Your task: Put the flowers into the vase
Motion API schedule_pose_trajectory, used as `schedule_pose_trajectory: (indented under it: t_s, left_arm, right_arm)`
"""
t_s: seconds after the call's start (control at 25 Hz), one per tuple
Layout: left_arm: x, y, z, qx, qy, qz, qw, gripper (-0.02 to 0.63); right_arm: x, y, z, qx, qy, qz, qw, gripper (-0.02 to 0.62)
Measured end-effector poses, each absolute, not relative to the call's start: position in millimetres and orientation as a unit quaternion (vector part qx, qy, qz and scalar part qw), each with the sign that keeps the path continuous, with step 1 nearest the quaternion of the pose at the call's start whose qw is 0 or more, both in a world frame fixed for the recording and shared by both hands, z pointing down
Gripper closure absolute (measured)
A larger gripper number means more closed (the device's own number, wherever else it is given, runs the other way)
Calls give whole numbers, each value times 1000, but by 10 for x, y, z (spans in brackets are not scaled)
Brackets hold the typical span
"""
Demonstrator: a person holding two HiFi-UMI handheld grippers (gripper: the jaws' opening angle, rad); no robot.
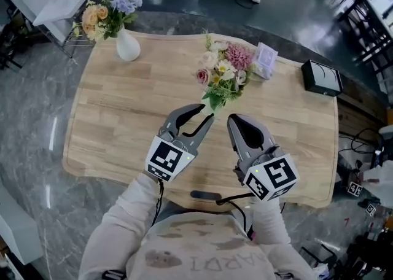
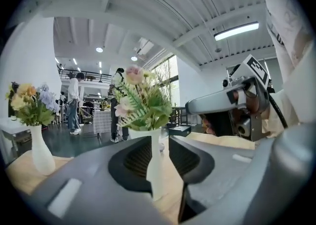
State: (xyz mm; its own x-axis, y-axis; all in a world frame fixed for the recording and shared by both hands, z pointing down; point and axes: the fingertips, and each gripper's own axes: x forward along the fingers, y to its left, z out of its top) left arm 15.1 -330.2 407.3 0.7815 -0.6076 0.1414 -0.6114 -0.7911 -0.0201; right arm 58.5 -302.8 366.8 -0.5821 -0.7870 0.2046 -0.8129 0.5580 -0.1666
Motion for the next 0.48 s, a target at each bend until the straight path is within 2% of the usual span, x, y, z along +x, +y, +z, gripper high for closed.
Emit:
schedule_pose_trajectory:
  t_s: [0.36, 0.48]
  left_arm:
    - [99, -2781, 3371, 956, -292, 21, 6, 606]
    - [87, -2620, 3192, 960, -281, 15, 12, 606]
  right_arm:
    - [391, -2736, 3400, 445, -890, 94, 35, 571]
    - [334, -2634, 3285, 443, -892, 85, 30, 571]
